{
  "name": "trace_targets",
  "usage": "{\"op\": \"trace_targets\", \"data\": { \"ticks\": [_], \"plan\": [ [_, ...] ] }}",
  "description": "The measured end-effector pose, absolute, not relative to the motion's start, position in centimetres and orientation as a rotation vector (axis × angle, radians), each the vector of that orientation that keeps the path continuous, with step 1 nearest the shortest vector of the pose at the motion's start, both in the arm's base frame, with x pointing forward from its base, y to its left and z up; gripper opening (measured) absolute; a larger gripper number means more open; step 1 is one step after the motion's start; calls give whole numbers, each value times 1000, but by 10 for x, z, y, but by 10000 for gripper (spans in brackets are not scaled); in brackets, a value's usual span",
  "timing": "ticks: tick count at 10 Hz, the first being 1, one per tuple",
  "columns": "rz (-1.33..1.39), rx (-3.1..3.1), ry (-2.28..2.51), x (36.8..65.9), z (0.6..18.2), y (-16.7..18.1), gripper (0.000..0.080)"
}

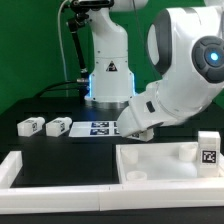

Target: Assemble square table

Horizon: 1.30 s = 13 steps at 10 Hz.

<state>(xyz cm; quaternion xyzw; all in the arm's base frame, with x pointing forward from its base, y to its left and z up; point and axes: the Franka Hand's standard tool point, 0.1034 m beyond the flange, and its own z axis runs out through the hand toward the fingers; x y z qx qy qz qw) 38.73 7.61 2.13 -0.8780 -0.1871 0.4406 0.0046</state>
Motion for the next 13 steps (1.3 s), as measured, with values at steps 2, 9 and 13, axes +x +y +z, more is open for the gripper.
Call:
{"op": "trace_targets", "data": {
  "ticks": [2,9,13],
  "plan": [
    [1379,-2750,-585,387,21,76,649],
    [1314,-2671,-752,384,10,49,649],
    [1313,-2670,-756,381,8,50,489]
  ]
}}
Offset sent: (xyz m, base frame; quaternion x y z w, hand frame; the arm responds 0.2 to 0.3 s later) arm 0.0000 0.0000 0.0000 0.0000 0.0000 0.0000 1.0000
